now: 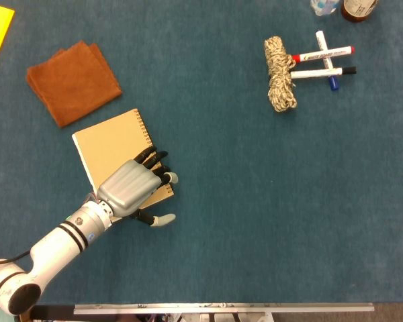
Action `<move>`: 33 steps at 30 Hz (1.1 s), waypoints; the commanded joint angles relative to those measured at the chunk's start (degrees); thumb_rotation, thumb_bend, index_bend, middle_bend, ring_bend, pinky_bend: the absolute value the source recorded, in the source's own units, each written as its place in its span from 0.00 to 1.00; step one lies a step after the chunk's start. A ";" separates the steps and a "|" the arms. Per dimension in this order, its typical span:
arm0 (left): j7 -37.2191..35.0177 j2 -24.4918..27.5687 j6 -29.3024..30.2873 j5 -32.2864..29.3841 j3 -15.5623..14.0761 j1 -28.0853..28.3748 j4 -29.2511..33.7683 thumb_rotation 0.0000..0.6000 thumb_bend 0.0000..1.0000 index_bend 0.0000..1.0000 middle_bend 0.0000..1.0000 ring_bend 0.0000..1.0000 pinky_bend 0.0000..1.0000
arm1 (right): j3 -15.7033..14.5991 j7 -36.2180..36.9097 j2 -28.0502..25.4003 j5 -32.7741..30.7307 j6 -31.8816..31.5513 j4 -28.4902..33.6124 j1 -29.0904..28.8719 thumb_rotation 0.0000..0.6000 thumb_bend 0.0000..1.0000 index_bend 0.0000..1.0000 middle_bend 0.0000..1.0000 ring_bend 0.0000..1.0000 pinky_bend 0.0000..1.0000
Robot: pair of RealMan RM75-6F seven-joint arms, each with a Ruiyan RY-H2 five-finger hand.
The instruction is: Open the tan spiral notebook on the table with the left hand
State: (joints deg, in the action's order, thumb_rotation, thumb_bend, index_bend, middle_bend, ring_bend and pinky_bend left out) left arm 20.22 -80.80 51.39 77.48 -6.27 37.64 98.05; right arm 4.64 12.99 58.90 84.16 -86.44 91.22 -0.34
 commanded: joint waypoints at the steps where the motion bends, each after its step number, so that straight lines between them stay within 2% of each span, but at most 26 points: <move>1: -6.05 1.74 3.04 7.47 -0.62 -0.58 -0.62 0.72 0.20 0.23 0.24 0.01 0.00 | 0.02 -0.25 0.00 0.25 0.01 0.33 -0.16 1.00 0.19 0.26 0.24 0.15 0.28; 3: -8.79 2.43 4.80 11.56 -1.00 -0.51 -2.41 0.98 0.20 0.23 0.23 0.01 0.00 | 0.03 -0.45 -0.02 0.38 0.05 0.56 -0.27 1.00 0.19 0.26 0.24 0.15 0.28; 4: -10.32 2.80 6.13 13.93 -1.19 -0.51 -3.76 1.00 0.20 0.23 0.23 0.01 0.00 | 0.06 -0.59 -0.02 0.43 0.04 0.70 -0.34 1.00 0.19 0.26 0.24 0.15 0.28; 10: -18.44 4.45 11.70 22.00 -2.63 -0.67 -11.66 1.00 0.20 0.23 0.22 0.01 0.00 | 0.03 -1.43 -0.14 0.59 0.15 1.51 -0.54 1.00 0.19 0.26 0.24 0.15 0.28; 16: -23.27 4.73 16.30 27.00 -4.59 -1.59 -20.63 1.00 0.20 0.21 0.20 0.01 0.00 | 0.03 -2.57 -0.24 1.06 0.14 2.61 -0.85 1.00 0.19 0.26 0.24 0.15 0.28; 27: -28.02 -0.65 24.78 32.70 -7.59 -5.37 -38.61 1.00 0.20 0.12 0.14 0.00 0.00 | 0.00 -4.89 -0.49 1.61 0.38 4.68 -1.47 1.00 0.19 0.26 0.24 0.15 0.28; 33: -30.66 -4.40 28.21 34.33 -8.73 -7.10 -47.04 1.00 0.20 0.11 0.14 0.00 0.00 | -0.13 -6.14 -0.70 1.69 0.35 5.85 -1.53 1.00 0.19 0.26 0.24 0.15 0.28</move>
State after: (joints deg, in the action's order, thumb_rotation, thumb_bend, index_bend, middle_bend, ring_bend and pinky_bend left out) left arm -9.08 -83.45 77.97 110.83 -14.30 31.51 53.71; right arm 4.54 6.95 58.22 85.85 -86.08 96.96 -1.86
